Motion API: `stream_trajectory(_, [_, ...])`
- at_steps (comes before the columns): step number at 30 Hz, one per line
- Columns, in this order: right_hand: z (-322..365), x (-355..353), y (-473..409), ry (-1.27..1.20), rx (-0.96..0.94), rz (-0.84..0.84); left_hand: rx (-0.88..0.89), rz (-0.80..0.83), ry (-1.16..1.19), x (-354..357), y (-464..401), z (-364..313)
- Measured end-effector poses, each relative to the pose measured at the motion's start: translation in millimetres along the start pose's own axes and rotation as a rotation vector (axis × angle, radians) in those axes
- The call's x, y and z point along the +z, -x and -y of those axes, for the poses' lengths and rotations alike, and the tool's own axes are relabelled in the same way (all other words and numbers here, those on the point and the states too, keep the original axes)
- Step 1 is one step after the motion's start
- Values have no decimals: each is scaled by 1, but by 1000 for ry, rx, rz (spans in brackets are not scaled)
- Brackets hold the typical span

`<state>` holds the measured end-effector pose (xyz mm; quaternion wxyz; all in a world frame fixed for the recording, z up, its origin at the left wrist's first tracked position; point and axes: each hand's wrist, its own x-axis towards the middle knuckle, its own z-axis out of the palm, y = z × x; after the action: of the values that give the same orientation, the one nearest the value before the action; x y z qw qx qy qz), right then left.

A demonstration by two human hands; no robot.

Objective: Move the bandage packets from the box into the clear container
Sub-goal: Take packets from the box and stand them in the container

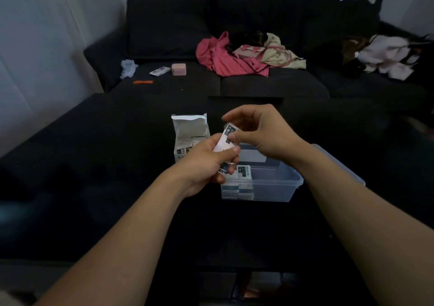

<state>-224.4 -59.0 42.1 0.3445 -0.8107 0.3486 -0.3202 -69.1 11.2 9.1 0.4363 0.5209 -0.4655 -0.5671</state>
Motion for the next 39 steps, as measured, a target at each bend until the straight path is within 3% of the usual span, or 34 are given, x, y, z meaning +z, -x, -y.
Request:
stream_trajectory(3, [5,7,-2,70,-8,-105,81,-95,-40,5,-1,0])
stream_trajectory(5, [9,13,0,19,29,-56,122,-150,-73,9,-2,-1])
stream_trajectory(8, [14,23,3,155,-13,-4,140,-249,-138,15,-3,-1])
stream_trajectory(13, [19,32,2,129,-10,-186,220,-409,-372,21,-7,0])
stream_trajectory(20, [20,46,2,320,-67,-208,274,-523,-788,20,-13,9])
stream_trajectory(24, [22,38,5,223,-104,-183,198,-536,-599,18,-15,3])
stream_trajectory(28, [16,29,4,200,-93,-120,287,-544,-438,20,-10,-1])
stream_trajectory(35, [2,10,5,-182,93,80,323,-439,-496,16,-13,5])
stream_trajectory(39, [-12,-12,-3,-273,265,16,308,-382,-575,12,-10,3])
